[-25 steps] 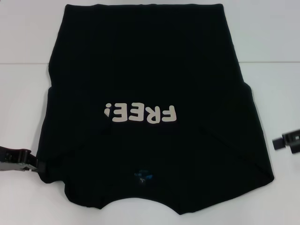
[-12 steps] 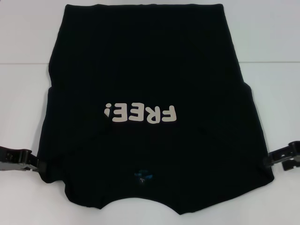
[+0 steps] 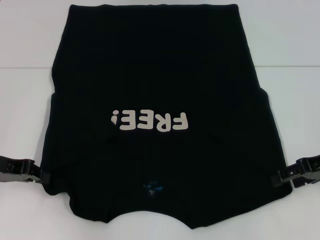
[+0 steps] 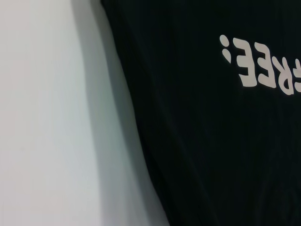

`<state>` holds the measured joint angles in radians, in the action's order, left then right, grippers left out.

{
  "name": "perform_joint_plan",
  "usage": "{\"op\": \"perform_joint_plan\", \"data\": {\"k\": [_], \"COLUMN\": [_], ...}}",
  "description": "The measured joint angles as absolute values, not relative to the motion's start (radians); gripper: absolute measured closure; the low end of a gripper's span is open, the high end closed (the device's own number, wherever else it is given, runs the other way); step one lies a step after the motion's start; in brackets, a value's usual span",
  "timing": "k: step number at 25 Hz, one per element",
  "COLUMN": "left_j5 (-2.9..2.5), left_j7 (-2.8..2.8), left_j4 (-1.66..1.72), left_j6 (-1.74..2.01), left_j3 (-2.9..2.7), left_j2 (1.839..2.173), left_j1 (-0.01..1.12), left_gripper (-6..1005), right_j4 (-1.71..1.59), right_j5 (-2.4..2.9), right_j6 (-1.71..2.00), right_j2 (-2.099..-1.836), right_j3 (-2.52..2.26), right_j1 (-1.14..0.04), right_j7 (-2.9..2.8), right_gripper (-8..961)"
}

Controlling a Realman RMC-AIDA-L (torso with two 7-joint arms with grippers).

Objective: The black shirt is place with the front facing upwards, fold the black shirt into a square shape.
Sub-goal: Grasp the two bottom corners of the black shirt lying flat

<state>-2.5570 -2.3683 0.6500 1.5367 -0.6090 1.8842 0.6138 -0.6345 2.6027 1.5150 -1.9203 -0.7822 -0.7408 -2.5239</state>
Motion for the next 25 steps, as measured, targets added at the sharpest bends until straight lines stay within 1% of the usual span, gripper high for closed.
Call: {"op": "perform_joint_plan", "data": {"k": [7,25], "left_j5": [-2.557,-2.557], "left_j7": [-2.369,-2.371], "left_j4": [0.649,0.651], "left_j6": [1.537,1.536], "left_j3": [-0.609,-0.609], "left_j2": [1.885,1.887], "left_j1": [0.614,0.615], "left_gripper": [965,963], "right_j4": [-0.634,-0.633], "right_j5": [2.604,2.612], "right_j6": [1.51,1.497], "right_j2": [-1.925,-1.926], "right_j3": [-0.784,-0.799], "right_j1": [-0.746,-0.75], "right_j7": [-2.521,-2.528], "right_gripper": [134,134]}}
